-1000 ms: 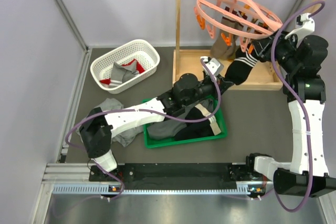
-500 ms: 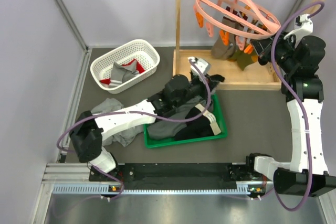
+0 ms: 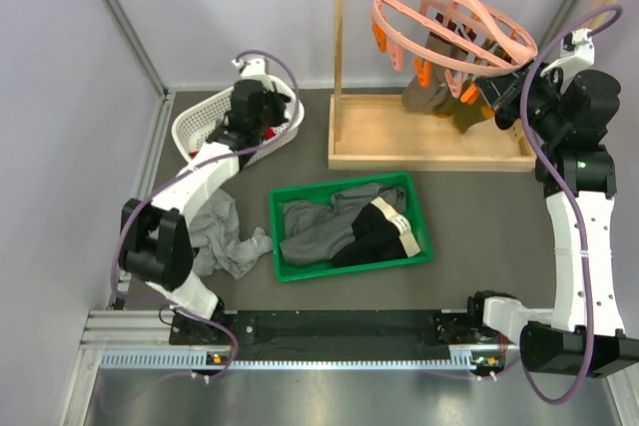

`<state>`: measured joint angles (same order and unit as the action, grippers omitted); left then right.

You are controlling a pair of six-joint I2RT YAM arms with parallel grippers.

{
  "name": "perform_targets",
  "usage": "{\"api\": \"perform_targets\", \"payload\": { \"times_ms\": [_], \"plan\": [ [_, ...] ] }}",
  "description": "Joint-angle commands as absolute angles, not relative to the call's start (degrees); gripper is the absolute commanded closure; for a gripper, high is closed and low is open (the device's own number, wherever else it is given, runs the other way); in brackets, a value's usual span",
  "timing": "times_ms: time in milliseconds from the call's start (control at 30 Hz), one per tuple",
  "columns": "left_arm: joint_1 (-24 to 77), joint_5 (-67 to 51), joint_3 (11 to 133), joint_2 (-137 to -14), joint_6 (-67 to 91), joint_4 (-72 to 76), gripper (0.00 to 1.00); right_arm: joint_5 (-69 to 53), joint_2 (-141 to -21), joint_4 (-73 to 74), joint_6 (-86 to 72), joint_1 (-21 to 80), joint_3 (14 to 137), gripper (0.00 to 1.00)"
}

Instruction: Remove the socks clipped to the hanger

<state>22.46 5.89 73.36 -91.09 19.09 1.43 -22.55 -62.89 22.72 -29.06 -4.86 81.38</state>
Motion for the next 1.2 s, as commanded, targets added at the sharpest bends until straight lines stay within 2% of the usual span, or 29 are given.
{"api": "perform_targets", "payload": {
  "times_ms": [0, 200, 233, 267, 367, 400, 467, 500, 533, 733, 933, 967, 1167],
  "plan": [
    [14.3, 2.9, 78.3, -96.0, 22.4, -2.7, 1.00, -25.7, -62.3, 21.6, -31.2, -4.1, 83.4, 0.97],
    [8.3, 0.4, 83.5, -103.5, 23.9, -2.9, 1.00, -27.2, -62.5, 21.6, -32.3, -4.0, 83.5, 0.96],
    [7.5, 0.3, 84.4, -105.9, 23.9, -3.6, 0.97, -27.2, -62.5, 22.0, -32.2, -4.0, 83.6, 0.96],
    [7.4, 1.0, 85.1, -106.9, 24.0, -4.4, 0.70, -27.3, -62.5, 22.1, -32.3, -4.0, 83.7, 0.96],
    [7.3, 2.8, 85.2, -107.8, 23.6, -5.9, 0.41, -28.1, -62.3, 22.4, -32.9, -4.0, 83.6, 0.94],
    [7.3, 3.1, 84.2, -107.2, 23.6, -5.4, 0.28, -28.5, -62.4, 22.2, -33.8, -4.0, 83.3, 0.92],
    [7.3, 3.1, 82.8, -105.0, 23.4, -4.1, 0.17, -29.2, -62.2, 21.3, -35.1, -4.0, 82.6, 0.91],
    [7.3, 3.6, 81.7, -104.2, 23.4, -3.6, 0.05, -29.4, -62.1, 20.7, -36.4, -4.0, 82.3, 0.90],
    [7.3, 3.8, 81.3, -102.5, 23.2, -2.9, 0.01, -29.7, -62.1, 20.3, -37.1, -4.0, 81.7, 0.90],
    [7.4, 4.3, 79.4, -97.2, 23.9, -2.9, 0.01, -29.8, -62.3, 17.0, -40.3, -3.9, 80.2, 0.89],
    [7.6, 2.3, 75.3, -93.1, 25.8, -3.4, 0.01, -30.8, -62.2, 16.2, -40.1, -3.8, 80.2, 0.79],
    [7.6, 2.2, 73.3, -92.7, 26.4, -2.8, 0.01, -30.9, -62.0, 16.2, -39.3, -3.9, 80.2, 0.73],
    [7.6, -2.0, 70.4, -94.6, 27.8, -2.2, 0.01, -30.9, -59.3, 13.7, -33.0, -3.9, 76.9, 0.52]
  ]
}}
